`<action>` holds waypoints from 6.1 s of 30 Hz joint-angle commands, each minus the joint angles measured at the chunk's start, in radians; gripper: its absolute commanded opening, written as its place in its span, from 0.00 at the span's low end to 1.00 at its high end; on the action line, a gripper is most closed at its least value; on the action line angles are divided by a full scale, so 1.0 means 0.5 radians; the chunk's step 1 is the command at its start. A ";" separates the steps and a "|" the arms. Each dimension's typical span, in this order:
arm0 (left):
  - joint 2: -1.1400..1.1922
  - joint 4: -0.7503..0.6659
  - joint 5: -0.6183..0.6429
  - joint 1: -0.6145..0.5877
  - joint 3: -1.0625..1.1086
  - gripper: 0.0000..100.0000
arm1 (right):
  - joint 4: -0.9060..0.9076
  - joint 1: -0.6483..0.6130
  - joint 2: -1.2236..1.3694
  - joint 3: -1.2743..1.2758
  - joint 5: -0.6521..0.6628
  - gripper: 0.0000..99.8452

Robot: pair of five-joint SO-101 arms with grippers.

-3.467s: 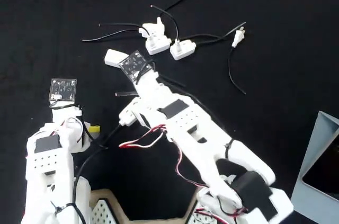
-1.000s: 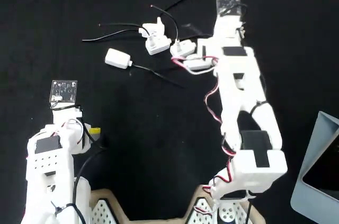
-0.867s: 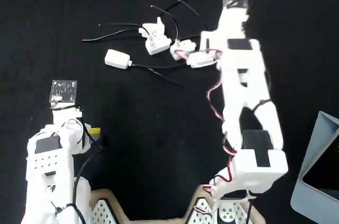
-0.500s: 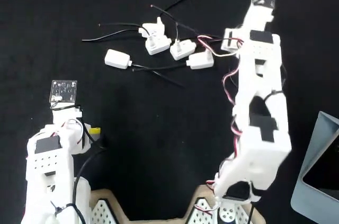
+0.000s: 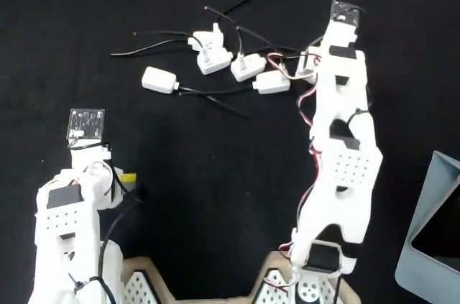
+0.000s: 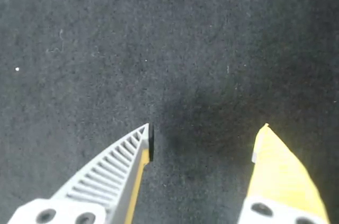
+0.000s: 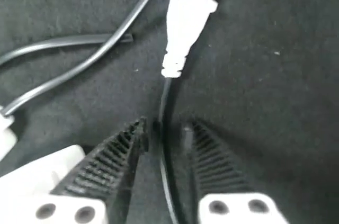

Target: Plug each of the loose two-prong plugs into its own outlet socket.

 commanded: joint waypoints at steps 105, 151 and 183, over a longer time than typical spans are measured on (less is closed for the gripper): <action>-0.037 -0.034 0.012 -0.020 -0.002 0.31 | 1.587 -0.601 -2.469 1.339 1.396 0.14; -0.037 -0.040 0.012 -0.020 -0.002 0.31 | -0.163 0.052 -1.634 2.199 3.747 0.15; -0.037 -0.034 0.012 -0.020 -0.002 0.31 | 0.304 -0.743 -1.803 1.919 2.127 0.01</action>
